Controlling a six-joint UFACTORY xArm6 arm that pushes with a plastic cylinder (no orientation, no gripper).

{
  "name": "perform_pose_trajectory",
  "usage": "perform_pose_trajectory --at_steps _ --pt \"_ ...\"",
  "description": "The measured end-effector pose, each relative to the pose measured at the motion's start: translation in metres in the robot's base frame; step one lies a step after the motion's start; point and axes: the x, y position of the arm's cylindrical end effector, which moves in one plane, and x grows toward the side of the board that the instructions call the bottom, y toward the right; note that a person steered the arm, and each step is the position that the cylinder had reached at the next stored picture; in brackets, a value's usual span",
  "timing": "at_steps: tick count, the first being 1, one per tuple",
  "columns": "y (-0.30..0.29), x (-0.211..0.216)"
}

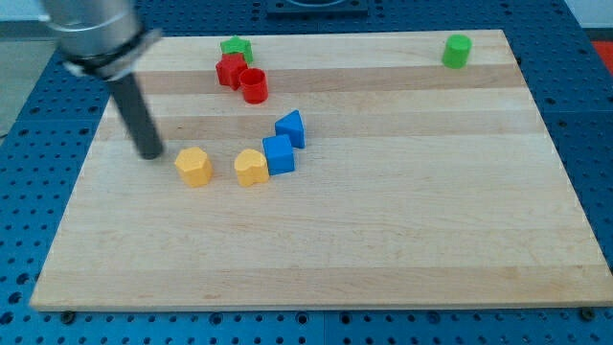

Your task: Slide the green star to the left of green circle

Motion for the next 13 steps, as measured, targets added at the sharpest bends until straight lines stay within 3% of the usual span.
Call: perform_pose_trajectory --at_steps 1,2,3,4,6,7,8,10,11,12,13 --pt "-0.052 -0.032" --pt "-0.01 -0.107" --pt "0.024 -0.146" --pt "0.007 -0.188" --pt "0.226 -0.191" --pt "0.221 -0.191" --pt "0.212 -0.164" --pt "0.362 -0.178" --pt "0.367 -0.178" --pt "0.307 -0.158" --pt "0.294 -0.155"
